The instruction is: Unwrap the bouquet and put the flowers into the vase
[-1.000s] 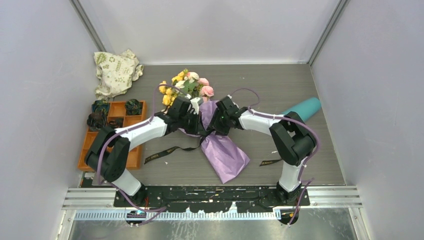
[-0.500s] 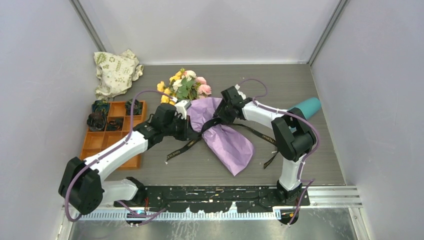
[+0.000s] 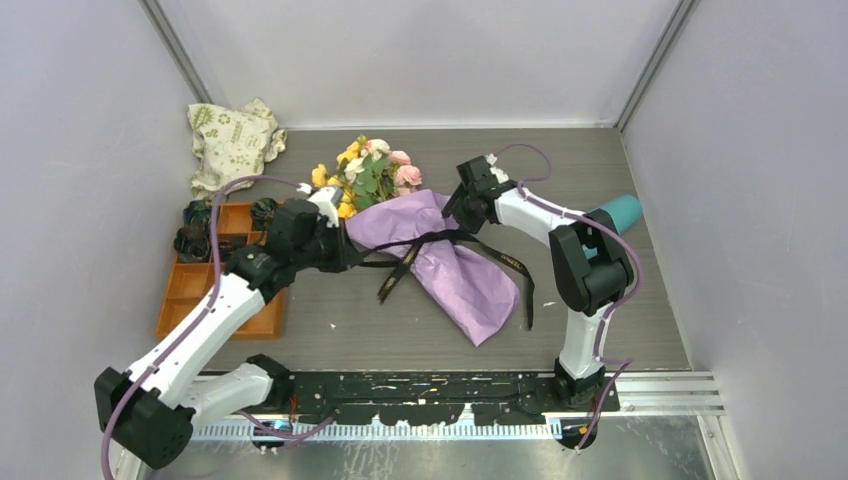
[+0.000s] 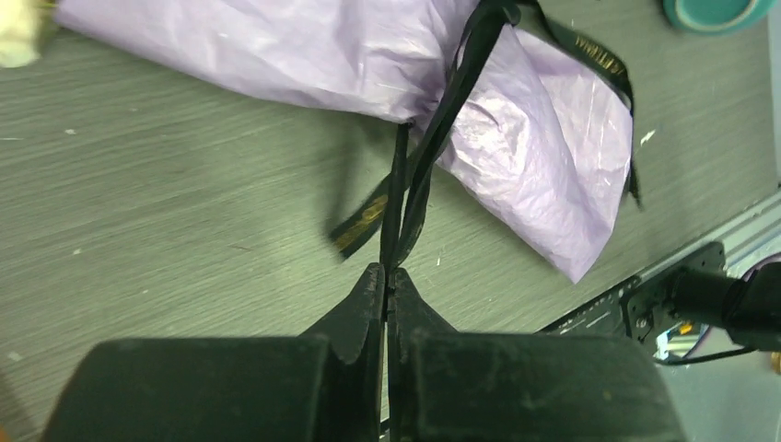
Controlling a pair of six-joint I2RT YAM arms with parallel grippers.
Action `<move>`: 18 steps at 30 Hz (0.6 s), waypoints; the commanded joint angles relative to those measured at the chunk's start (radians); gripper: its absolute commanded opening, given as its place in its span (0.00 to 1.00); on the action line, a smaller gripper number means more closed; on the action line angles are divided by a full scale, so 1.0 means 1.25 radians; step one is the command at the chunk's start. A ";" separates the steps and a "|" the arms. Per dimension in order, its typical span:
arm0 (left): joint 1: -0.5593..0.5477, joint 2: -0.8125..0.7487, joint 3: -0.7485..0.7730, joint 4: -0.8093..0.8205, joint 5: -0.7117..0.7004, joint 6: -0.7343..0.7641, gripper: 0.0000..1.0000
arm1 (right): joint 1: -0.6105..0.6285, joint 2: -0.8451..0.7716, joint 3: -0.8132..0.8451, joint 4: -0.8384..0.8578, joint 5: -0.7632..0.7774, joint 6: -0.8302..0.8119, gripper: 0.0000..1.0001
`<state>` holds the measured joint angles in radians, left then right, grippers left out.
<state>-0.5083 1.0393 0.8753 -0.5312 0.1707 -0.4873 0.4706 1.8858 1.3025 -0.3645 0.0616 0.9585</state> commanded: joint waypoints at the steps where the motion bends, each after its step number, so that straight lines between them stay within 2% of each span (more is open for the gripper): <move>1: 0.044 -0.054 0.067 -0.102 -0.053 -0.012 0.00 | -0.046 0.011 0.042 -0.013 0.047 -0.028 0.54; 10: 0.125 -0.095 0.115 -0.188 -0.130 -0.038 0.00 | -0.121 0.004 0.080 -0.045 0.072 -0.071 0.54; 18: 0.259 -0.069 0.217 -0.278 -0.216 -0.036 0.00 | -0.180 -0.010 0.119 -0.096 0.082 -0.115 0.54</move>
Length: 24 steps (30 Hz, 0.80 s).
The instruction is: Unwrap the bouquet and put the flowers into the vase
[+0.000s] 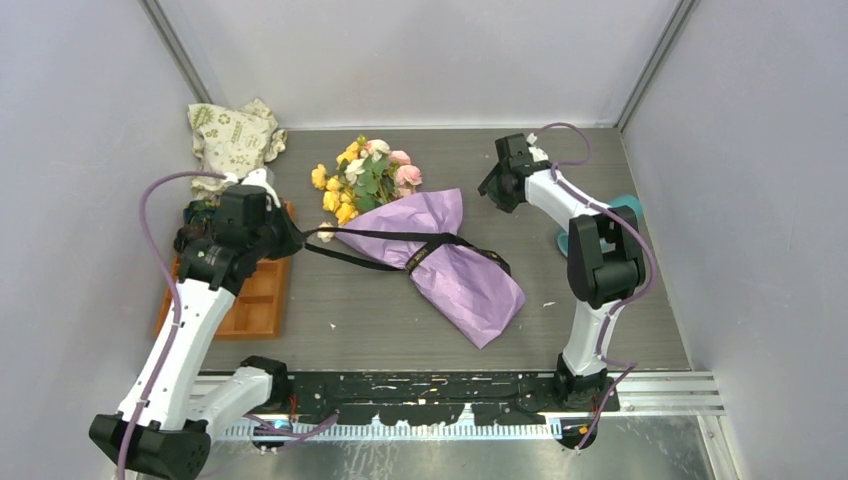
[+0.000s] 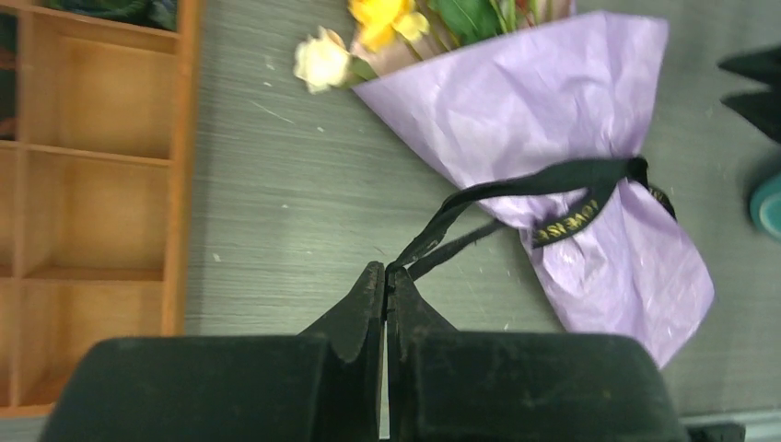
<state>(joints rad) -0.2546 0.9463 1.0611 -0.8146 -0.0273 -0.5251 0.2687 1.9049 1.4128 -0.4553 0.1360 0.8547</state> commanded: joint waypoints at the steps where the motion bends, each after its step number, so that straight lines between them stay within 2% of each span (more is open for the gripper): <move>1: 0.074 0.008 0.081 -0.062 -0.064 -0.006 0.00 | -0.019 -0.033 0.028 -0.024 0.026 -0.036 0.54; 10: 0.242 0.025 0.205 -0.098 -0.065 0.032 0.00 | -0.019 -0.084 0.010 -0.027 -0.018 -0.043 0.54; 15: 0.279 0.038 0.279 -0.137 -0.198 0.055 0.00 | -0.004 -0.121 -0.008 0.005 -0.088 -0.059 0.54; 19: 0.313 0.028 0.279 -0.152 -0.291 0.065 0.01 | 0.019 -0.131 -0.007 0.018 -0.151 -0.081 0.56; 24: 0.350 0.039 0.227 -0.167 -0.244 0.043 0.05 | 0.053 -0.112 0.005 -0.007 -0.205 -0.119 0.57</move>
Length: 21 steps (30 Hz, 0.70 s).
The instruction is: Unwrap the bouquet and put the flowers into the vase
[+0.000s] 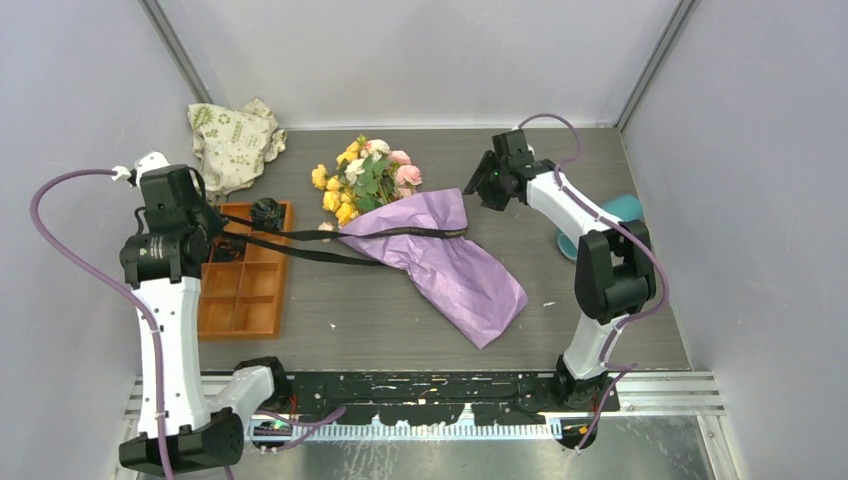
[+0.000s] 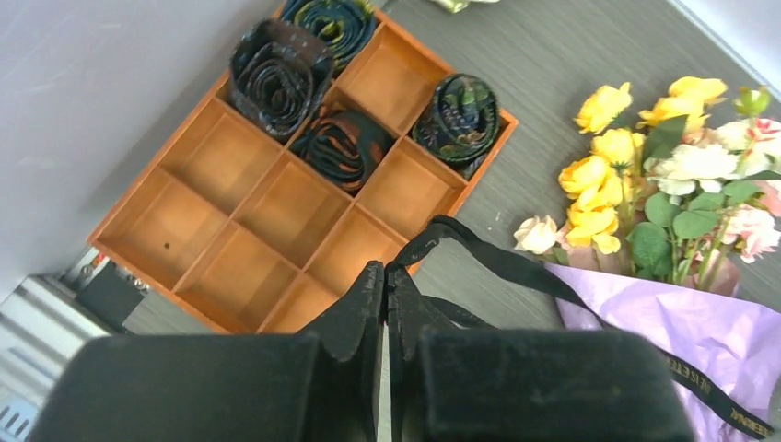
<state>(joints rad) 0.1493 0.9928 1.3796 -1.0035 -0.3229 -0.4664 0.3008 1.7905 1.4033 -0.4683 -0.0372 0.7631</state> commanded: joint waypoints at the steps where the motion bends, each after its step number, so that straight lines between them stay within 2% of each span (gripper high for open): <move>1: 0.035 0.011 -0.042 -0.014 0.015 -0.008 0.08 | 0.040 -0.019 0.011 -0.006 -0.067 -0.059 0.57; 5: 0.069 0.048 -0.113 0.027 0.183 -0.026 0.31 | 0.088 -0.027 -0.013 -0.042 -0.025 -0.111 0.57; 7: 0.074 0.067 -0.151 0.056 0.249 -0.041 0.45 | 0.102 -0.034 -0.035 -0.052 -0.009 -0.123 0.57; 10: 0.078 0.089 -0.202 0.098 0.344 -0.060 0.57 | 0.107 -0.050 -0.077 -0.064 0.013 -0.129 0.57; 15: 0.081 0.074 -0.268 0.185 0.464 -0.096 0.62 | 0.108 -0.096 -0.164 -0.073 0.100 -0.137 0.57; 21: 0.080 0.025 -0.307 0.229 0.508 -0.102 0.63 | 0.108 -0.141 -0.199 -0.095 0.147 -0.157 0.57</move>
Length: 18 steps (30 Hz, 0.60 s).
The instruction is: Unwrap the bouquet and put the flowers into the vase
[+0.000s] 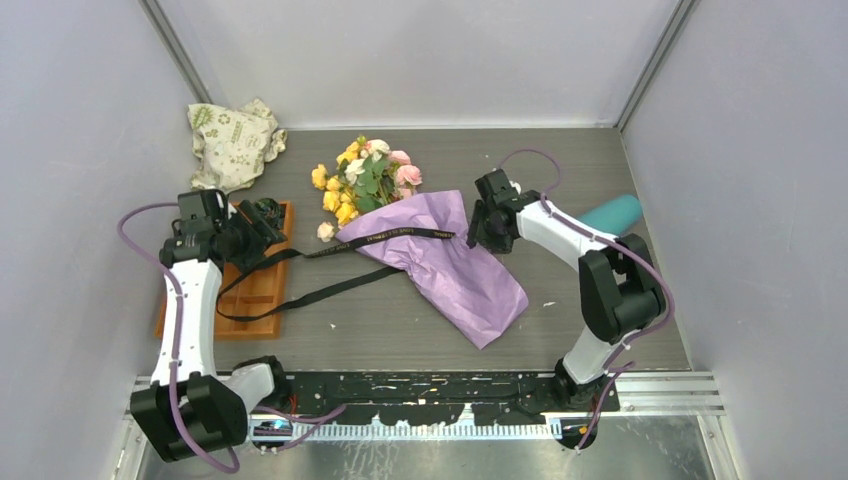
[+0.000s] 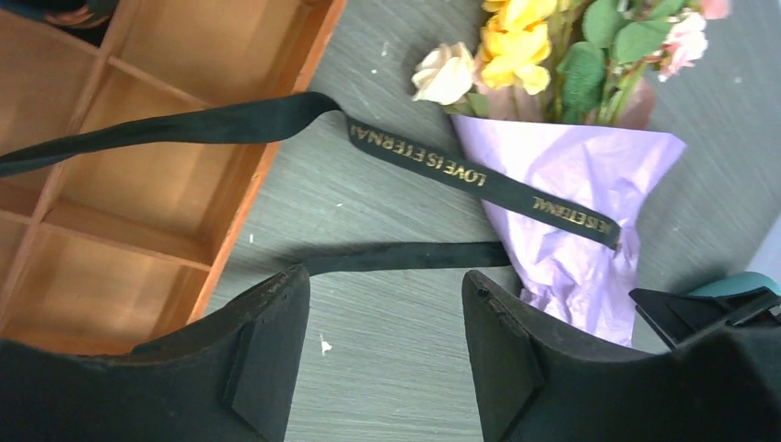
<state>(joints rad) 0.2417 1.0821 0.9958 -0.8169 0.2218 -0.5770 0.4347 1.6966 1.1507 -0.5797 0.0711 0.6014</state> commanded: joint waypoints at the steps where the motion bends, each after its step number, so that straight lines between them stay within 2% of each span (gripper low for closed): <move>1: 0.006 -0.050 0.000 0.078 0.075 -0.011 0.62 | 0.000 -0.067 0.000 -0.009 0.064 -0.033 0.57; 9: 0.006 -0.065 -0.012 0.081 0.113 -0.009 0.62 | 0.005 -0.079 -0.053 0.019 -0.003 -0.037 0.54; 12: 0.006 -0.066 -0.019 0.084 0.124 -0.013 0.62 | 0.010 -0.080 -0.066 0.026 -0.015 -0.043 0.49; 14: 0.007 -0.067 -0.020 0.086 0.132 -0.015 0.62 | 0.014 -0.080 -0.070 0.028 -0.013 -0.047 0.34; 16: 0.006 -0.071 -0.017 0.085 0.138 -0.019 0.62 | 0.020 -0.088 -0.065 0.024 -0.011 -0.051 0.12; 18: 0.006 -0.075 -0.012 0.083 0.144 -0.022 0.61 | 0.029 -0.108 -0.054 0.022 -0.021 -0.054 0.01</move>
<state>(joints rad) 0.2428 1.0183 0.9691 -0.7574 0.3538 -0.5957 0.4507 1.6386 1.0557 -0.5758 0.0608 0.5491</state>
